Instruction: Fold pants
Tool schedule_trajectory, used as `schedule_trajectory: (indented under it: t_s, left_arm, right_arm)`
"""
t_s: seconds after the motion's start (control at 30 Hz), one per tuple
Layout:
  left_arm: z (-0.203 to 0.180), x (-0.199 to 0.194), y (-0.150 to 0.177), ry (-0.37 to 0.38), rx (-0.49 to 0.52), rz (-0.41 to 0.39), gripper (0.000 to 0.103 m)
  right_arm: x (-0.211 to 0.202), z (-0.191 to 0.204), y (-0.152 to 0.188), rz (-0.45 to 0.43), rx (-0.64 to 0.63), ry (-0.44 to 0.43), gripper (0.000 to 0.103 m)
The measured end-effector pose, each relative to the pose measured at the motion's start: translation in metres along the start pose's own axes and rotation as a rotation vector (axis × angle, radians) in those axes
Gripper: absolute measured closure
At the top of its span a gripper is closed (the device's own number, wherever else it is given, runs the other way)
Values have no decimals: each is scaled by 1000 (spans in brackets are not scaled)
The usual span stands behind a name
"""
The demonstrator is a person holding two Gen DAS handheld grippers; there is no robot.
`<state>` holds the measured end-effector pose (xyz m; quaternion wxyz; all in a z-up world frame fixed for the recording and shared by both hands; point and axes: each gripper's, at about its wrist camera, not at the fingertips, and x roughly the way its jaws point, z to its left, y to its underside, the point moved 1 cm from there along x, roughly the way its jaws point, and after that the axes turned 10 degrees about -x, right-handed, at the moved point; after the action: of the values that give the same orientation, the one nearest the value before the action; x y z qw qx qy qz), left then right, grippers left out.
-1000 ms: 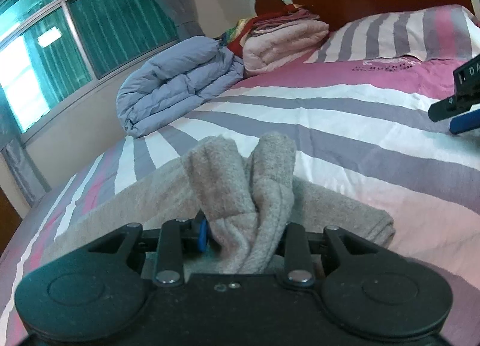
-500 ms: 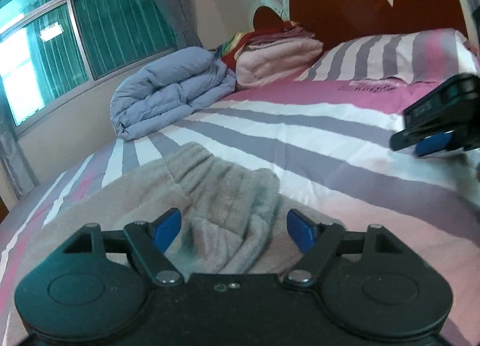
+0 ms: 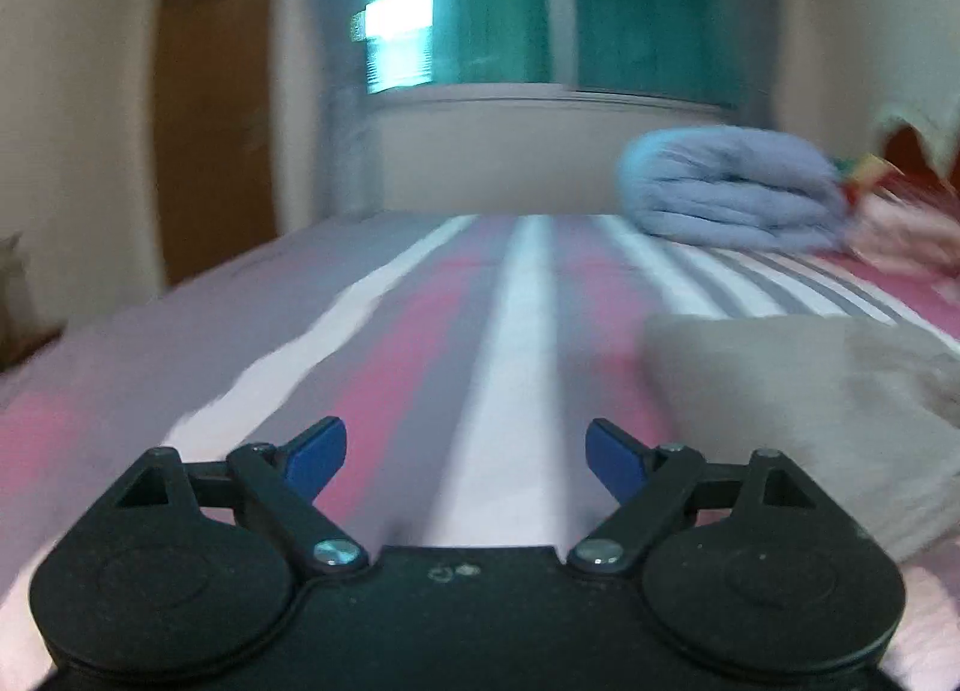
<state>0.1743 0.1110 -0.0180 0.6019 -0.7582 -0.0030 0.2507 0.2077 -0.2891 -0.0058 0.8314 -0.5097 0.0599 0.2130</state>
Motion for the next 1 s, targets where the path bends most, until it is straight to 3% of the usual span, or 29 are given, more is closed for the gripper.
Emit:
schedule_trajectory:
  t_s: [0.07,0.1,0.13,0.2,0.4,0.43,0.47,0.5,0.67,0.77,0.8,0.83,0.87,0.93,1.0]
  left_arm:
    - [25,-2,12,-38,-88,3,25]
    - [36,0,10,-65,-160,20,27]
    - [44,-1,7,-75,-211,-4,27]
    - [50,-3,2,-97,-248,-36,27]
    - [43,4,-3,-70,-203,-26,25]
    - [41,7,-5,-62,-188,-18,25]
    - [44,2,1,-56,-180,-15,25]
    - [47,0,6,-52,-172,-14,25]
    - [45,-6,19,-39,-112,-24,25]
    - [42,-4,20,-36,-100,-11,24]
    - [41,-4,21,-34,-97,-10,24]
    - [40,-4,21,-31,-92,-9,24]
    - [39,-3,21,-30,-86,-8,24]
    - [37,-2,23,-30,-76,-4,24]
    - [34,-1,24,-32,-71,1,24]
  right_arm:
    - [7,20,2,15,-35,-79,4]
    - [14,29,3,44,-32,-103,15]
    - [21,35,5,65,-34,-121,33]
    - [35,43,7,117,-48,-117,48]
    - [74,54,7,197,-83,-32,48]
    - [80,53,8,219,-96,-10,57]
    - [86,55,7,237,-104,13,74]
    - [90,55,6,243,-106,27,85]
    - [61,37,-6,94,50,-8,85]
    - [80,20,13,244,95,5,84]
    - [78,18,13,234,110,-6,75]
    - [70,18,9,194,106,4,51]
    - [62,20,6,164,93,27,38]
    - [48,19,4,126,103,-19,33]
    - [48,15,7,160,138,-32,34]
